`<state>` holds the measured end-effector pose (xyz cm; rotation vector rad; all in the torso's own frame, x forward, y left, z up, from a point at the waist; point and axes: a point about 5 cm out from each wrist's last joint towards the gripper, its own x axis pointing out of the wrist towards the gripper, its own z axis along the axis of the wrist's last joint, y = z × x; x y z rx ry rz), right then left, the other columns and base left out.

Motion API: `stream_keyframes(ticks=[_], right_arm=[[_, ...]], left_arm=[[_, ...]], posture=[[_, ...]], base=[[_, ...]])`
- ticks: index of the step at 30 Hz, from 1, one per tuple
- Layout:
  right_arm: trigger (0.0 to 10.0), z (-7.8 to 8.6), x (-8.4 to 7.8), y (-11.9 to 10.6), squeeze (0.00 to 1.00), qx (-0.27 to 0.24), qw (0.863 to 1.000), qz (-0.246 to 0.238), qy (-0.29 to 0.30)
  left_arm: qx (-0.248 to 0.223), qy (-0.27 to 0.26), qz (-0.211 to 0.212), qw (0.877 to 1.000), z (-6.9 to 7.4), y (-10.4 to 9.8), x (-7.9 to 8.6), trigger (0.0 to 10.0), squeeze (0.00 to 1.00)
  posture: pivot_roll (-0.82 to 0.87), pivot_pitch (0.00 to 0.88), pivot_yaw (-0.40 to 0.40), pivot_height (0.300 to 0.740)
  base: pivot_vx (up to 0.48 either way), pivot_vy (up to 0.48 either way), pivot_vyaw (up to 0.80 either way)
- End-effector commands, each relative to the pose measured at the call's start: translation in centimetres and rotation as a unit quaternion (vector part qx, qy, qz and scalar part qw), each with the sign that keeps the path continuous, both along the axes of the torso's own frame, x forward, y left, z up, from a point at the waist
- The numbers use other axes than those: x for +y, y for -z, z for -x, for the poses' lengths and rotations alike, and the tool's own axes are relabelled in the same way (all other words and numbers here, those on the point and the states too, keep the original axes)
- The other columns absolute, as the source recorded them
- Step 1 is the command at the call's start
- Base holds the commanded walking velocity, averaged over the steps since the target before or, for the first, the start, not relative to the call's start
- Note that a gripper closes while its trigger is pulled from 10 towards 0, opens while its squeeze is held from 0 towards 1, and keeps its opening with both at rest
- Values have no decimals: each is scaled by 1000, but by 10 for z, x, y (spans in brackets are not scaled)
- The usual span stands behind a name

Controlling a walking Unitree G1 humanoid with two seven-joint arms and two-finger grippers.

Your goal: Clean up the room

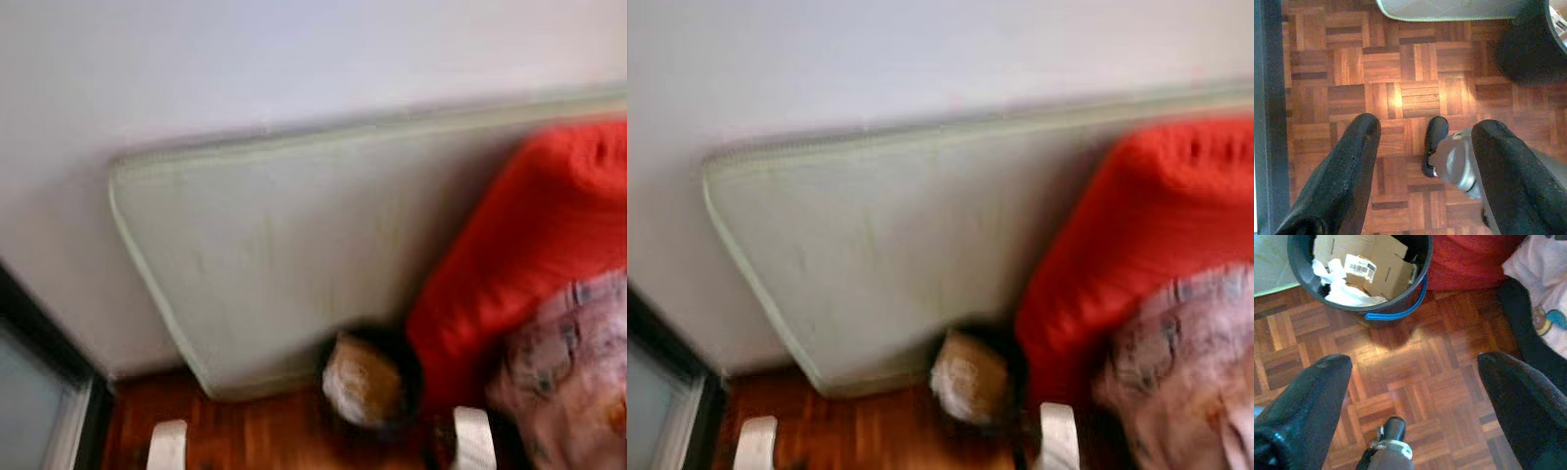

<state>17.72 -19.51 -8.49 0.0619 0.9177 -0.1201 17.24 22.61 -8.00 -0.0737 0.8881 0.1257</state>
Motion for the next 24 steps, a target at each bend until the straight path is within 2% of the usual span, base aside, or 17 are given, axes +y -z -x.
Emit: stream_keyframes(ticks=[1,5,24], right_arm=[[10000,-3,-3,-2,0,-2,1000,3,3],[10000,-2,-3,-1,0,2,1000,1,5],[10000,-3,-2,-1,0,5,1000,3,0]], left_arm=[[-14,8,-3,1000,-9,-4,-3,10000,0],[-14,9,-2,1000,-9,-4,-3,10000,0],[-10,12,-6,1000,-10,-4,-2,10000,0]], posture=[[86,0,-22,740],[85,0,-22,740],[87,0,-19,740]], base=[[0,0,0],[0,0,0],[0,0,-798]])
